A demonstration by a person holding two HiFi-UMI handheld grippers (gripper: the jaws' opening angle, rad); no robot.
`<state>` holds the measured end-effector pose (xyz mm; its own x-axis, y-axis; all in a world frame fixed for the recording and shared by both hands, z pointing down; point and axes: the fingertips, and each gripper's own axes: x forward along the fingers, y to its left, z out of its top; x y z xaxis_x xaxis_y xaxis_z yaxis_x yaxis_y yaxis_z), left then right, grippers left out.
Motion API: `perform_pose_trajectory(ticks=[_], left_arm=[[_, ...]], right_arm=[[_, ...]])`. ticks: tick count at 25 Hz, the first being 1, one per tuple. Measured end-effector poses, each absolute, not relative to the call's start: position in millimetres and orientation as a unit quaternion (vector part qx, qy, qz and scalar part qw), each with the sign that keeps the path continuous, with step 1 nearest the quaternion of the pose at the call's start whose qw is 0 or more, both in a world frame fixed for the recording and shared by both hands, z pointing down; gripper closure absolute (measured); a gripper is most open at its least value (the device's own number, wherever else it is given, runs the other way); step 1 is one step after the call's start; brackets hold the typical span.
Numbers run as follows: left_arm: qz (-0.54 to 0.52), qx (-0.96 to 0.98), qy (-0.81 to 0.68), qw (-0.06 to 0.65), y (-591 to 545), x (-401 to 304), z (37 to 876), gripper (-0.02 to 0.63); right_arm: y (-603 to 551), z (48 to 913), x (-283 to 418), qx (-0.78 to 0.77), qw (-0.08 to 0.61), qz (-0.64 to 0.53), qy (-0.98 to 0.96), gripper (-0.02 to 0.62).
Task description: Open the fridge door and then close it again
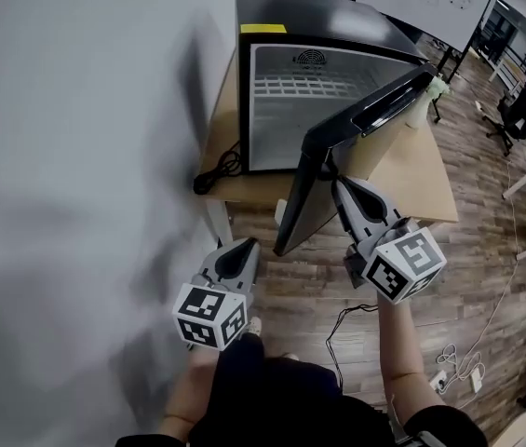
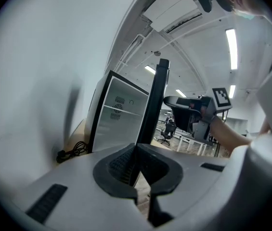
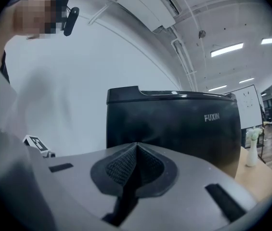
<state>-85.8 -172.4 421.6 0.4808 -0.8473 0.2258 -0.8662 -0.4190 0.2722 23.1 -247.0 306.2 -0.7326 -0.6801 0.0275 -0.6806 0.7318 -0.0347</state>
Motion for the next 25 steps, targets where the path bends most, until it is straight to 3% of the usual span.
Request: perform_pose_trajectory(ticks=[25], left_arm=[[0.013,0.833,-0.522,0.182,-218.0,-126.1,427.5,0.595]], right_arm=[[-337.7,311.3,-54.3,0.437,0.041,-0.002,-0.898,0.606]])
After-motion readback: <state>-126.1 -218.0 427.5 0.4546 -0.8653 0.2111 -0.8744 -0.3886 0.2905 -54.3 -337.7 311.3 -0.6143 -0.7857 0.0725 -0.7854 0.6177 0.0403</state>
